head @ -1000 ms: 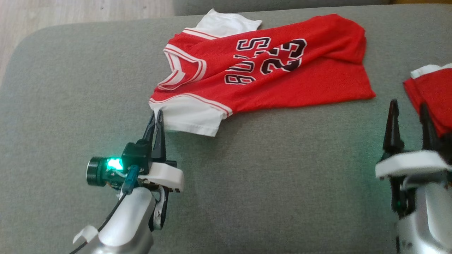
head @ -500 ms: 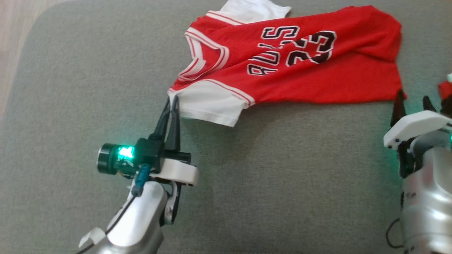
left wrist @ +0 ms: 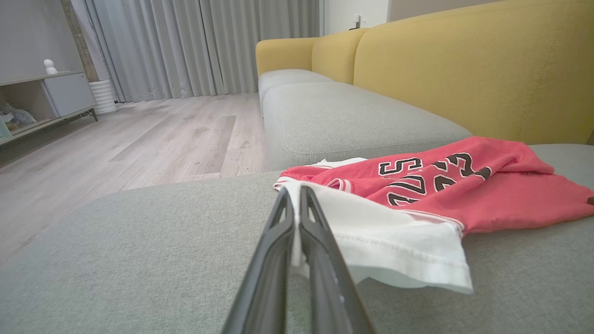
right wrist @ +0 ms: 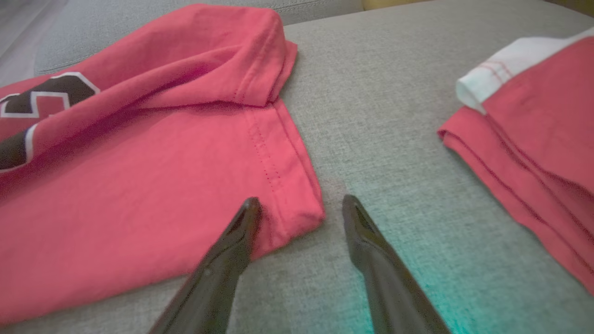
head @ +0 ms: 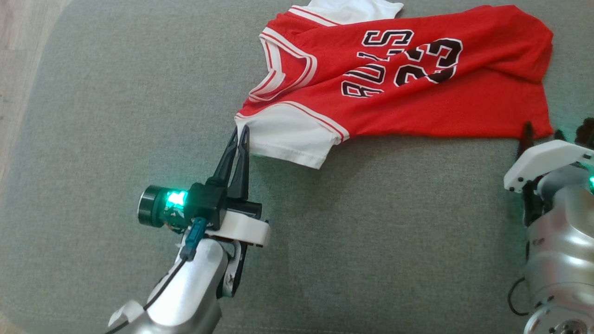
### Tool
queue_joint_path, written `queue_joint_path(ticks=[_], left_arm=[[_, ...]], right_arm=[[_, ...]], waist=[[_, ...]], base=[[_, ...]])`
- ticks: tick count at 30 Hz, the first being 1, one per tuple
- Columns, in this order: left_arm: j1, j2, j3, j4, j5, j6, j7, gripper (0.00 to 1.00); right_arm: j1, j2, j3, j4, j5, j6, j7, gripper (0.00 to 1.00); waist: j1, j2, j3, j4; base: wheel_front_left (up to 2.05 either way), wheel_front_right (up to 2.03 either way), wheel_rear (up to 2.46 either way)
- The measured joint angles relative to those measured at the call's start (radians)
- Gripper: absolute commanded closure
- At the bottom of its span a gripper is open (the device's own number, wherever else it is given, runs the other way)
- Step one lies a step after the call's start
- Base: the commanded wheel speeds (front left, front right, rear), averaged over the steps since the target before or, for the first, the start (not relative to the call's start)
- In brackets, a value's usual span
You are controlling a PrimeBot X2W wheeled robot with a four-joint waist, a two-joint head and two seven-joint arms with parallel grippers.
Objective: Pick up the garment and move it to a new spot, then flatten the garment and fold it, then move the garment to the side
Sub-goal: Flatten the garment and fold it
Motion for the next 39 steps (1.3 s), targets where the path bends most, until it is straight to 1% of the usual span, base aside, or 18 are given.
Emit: queue_joint_path(ticks=[1,6,8,10,12,13,14,16,18,21,23,26,28,31,33,36,39], left_arm=[[0.000,0.001,0.000,0.000,0.000,0.000,0.000,1.00],[0.000,0.006,0.002,0.002,0.000,0.000,0.000,1.00],[0.001,0.010,0.007,0.003,-0.003,-0.001,0.000,1.00],[0.003,0.009,0.023,-0.003,-0.034,-0.010,0.000,1.00],[0.003,0.011,0.052,-0.021,-0.074,-0.018,0.000,1.00],[0.001,0.017,0.063,-0.032,-0.075,-0.019,0.000,1.00],[-0.001,0.026,0.072,-0.043,-0.075,-0.026,0.000,1.00],[-0.016,0.050,0.078,-0.062,-0.074,-0.026,0.005,1.00],[-0.045,0.068,0.094,-0.080,-0.075,-0.026,0.017,1.00],[-0.113,0.092,0.133,-0.118,-0.075,-0.025,0.031,1.00],[-0.158,0.106,0.157,-0.148,-0.075,-0.024,0.038,1.00],[-0.210,0.120,0.180,-0.207,-0.085,-0.023,0.059,1.00],[-0.234,0.132,0.195,-0.252,-0.090,-0.023,0.080,1.00],[-0.263,0.157,0.206,-0.335,-0.090,-0.020,0.113,1.00],[-0.277,0.177,0.221,-0.395,-0.090,-0.013,0.139,1.00],[-0.280,0.205,0.238,-0.484,-0.090,0.003,0.188,1.00],[-0.280,0.236,0.250,-0.555,-0.090,0.012,0.244,1.00]], right_arm=[[-0.007,-0.001,-0.007,0.012,-0.010,0.000,-0.006,1.00],[-0.025,0.000,-0.022,0.073,-0.033,0.000,-0.054,1.00],[-0.024,0.001,-0.021,0.093,-0.032,0.000,-0.091,1.00],[-0.024,0.002,0.001,0.089,-0.046,0.000,-0.142,1.00],[-0.032,0.000,0.043,0.099,-0.025,0.000,-0.178,1.00],[-0.043,0.000,0.075,0.109,-0.002,0.000,-0.193,1.00],[-0.059,0.000,0.113,0.117,0.028,0.000,-0.202,1.00],[-0.103,0.001,0.204,0.111,0.092,0.000,-0.212,1.00],[-0.148,0.000,0.304,0.071,0.171,0.000,-0.218,1.00],[-0.167,-0.010,0.475,-0.060,0.284,0.000,-0.221,1.00],[-0.158,-0.038,0.588,-0.146,0.369,0.000,-0.221,1.00],[-0.113,-0.114,0.730,-0.322,0.497,0.000,-0.204,1.00],[-0.077,-0.173,0.784,-0.460,0.569,0.000,-0.160,1.00],[-0.023,-0.247,0.796,-0.670,0.639,0.000,-0.074,1.00],[0.012,-0.274,0.788,-0.802,0.661,0.000,-0.016,1.00],[0.073,-0.279,0.761,-0.971,0.667,0.000,0.079,1.00],[0.133,-0.276,0.736,-1.095,0.671,0.000,0.170,1.00]], waist=[[0.0000,0.0000,-0.001,0.000],[0.0000,0.0000,-0.017,-0.011],[0.0000,0.0000,-0.030,-0.019],[0.0000,0.0000,-0.044,-0.030],[0.0000,0.0000,-0.059,-0.044],[0.0000,0.0000,-0.069,-0.051],[0.0000,0.0000,-0.079,-0.058],[0.0000,0.0000,-0.102,-0.074],[0.0000,0.0000,-0.128,-0.088],[-0.0001,0.0000,-0.174,-0.107],[-0.0001,0.0000,-0.205,-0.118],[-0.0002,0.0000,-0.249,-0.134],[-0.0003,0.0000,-0.273,-0.144],[-0.0003,0.0001,-0.296,-0.157],[-0.0003,0.0000,-0.300,-0.163],[-0.0002,0.0000,-0.295,-0.164],[-0.0001,0.0000,-0.280,-0.164]], base=[[0.00,0.00,0.00],[0.00,0.00,0.00],[0.00,0.00,0.00],[0.00,0.00,0.00],[0.00,0.00,0.00],[0.00,0.00,0.00],[0.00,0.00,0.00],[0.00,0.00,0.00],[0.00,0.00,0.00],[0.00,0.00,0.00],[0.00,0.00,0.00],[0.00,0.00,0.00],[0.00,0.00,0.00],[0.00,0.00,0.00],[0.00,0.00,0.00],[0.00,0.00,0.00],[0.00,0.00,0.00]])
